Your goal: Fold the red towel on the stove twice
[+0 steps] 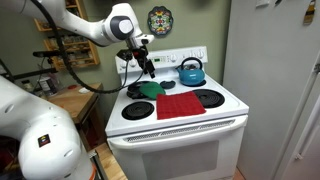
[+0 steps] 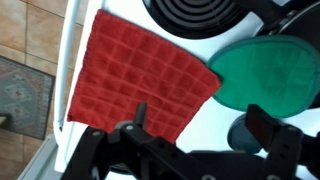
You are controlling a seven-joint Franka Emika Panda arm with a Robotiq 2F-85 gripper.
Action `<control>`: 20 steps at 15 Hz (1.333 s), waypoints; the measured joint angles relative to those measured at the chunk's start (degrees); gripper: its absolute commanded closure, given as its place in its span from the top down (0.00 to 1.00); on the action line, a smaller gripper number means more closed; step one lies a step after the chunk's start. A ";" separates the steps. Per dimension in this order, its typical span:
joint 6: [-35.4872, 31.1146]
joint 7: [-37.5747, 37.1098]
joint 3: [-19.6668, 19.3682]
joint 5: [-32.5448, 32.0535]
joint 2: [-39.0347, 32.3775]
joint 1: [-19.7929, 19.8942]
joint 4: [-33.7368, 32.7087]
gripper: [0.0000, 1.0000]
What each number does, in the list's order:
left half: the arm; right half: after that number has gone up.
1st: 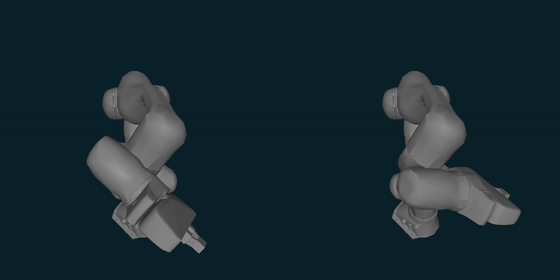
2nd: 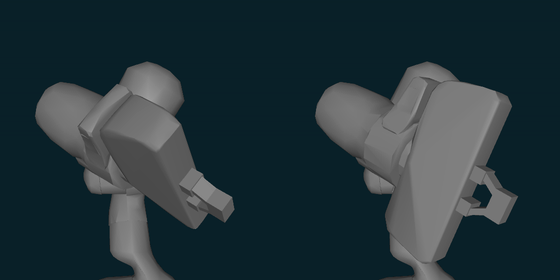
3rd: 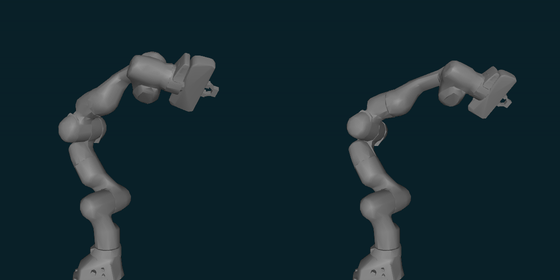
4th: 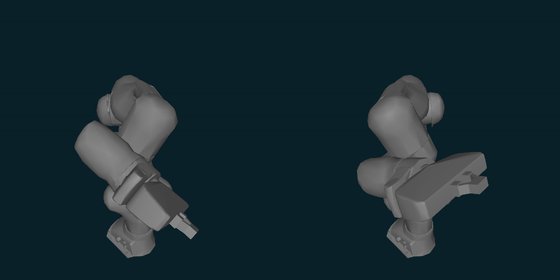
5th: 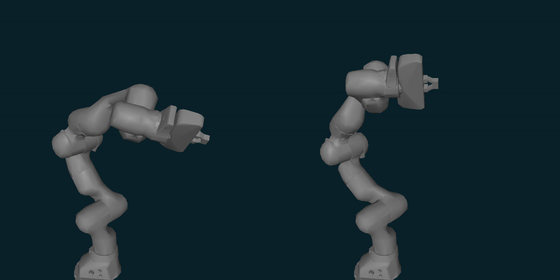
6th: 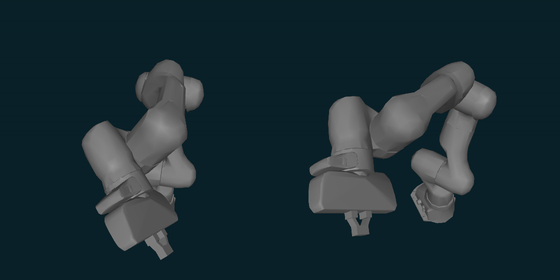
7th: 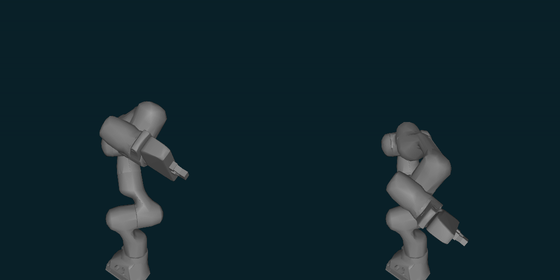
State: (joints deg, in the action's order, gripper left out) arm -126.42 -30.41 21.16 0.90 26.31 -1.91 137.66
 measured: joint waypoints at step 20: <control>-4.27 6.80 -3.19 -2.21 -17.26 -4.51 -8.85 1.00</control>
State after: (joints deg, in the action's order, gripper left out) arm -130.69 -23.61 17.97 -1.32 9.05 -6.43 128.81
